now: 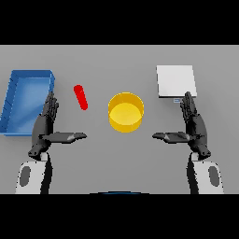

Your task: Pick up the red beaker and tilt it to pour out 1 green nut into yellow bowl. Pick up the yellow bowl and place it on the metallic measuring scale.

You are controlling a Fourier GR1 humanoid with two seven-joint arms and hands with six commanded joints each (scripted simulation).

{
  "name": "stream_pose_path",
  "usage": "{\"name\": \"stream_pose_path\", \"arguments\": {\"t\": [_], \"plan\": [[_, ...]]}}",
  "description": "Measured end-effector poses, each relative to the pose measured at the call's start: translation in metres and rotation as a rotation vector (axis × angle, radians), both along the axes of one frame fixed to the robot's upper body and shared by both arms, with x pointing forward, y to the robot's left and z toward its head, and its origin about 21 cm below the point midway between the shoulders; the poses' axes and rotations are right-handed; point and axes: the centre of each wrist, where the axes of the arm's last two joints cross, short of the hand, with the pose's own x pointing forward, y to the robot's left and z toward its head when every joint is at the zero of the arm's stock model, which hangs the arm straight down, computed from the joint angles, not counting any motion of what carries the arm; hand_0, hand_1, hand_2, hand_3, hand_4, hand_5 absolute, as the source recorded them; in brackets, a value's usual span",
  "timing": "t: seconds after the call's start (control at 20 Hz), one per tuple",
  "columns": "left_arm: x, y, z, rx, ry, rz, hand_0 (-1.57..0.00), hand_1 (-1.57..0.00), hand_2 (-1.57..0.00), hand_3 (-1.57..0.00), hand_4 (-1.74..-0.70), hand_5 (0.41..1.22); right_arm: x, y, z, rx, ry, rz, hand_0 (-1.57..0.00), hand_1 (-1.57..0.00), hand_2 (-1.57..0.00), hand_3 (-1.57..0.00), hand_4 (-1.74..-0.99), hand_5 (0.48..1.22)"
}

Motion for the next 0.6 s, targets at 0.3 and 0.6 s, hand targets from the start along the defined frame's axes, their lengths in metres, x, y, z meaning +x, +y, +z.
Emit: {"name": "stream_pose_path", "arguments": {"t": [0.3, 0.6], "plan": [[-0.003, -0.008, -0.001, 0.001, 0.0, -0.003, 0.0, 0.0, 0.0, 0.0, -1.2, 0.677, -0.002, 0.006, 0.0, 0.0, -0.006, 0.004, 0.0, 0.0, 0.0, 0.0, -1.177, 0.572], [-0.027, -0.005, 0.013, 0.147, -0.04, -0.077, 0.0, 0.0, 0.0, 0.0, -1.19, 0.663, -0.017, 0.001, 0.008, -0.248, -0.065, 0.053, 0.0, 0.0, 0.0, 0.0, -1.196, 0.584]]}}
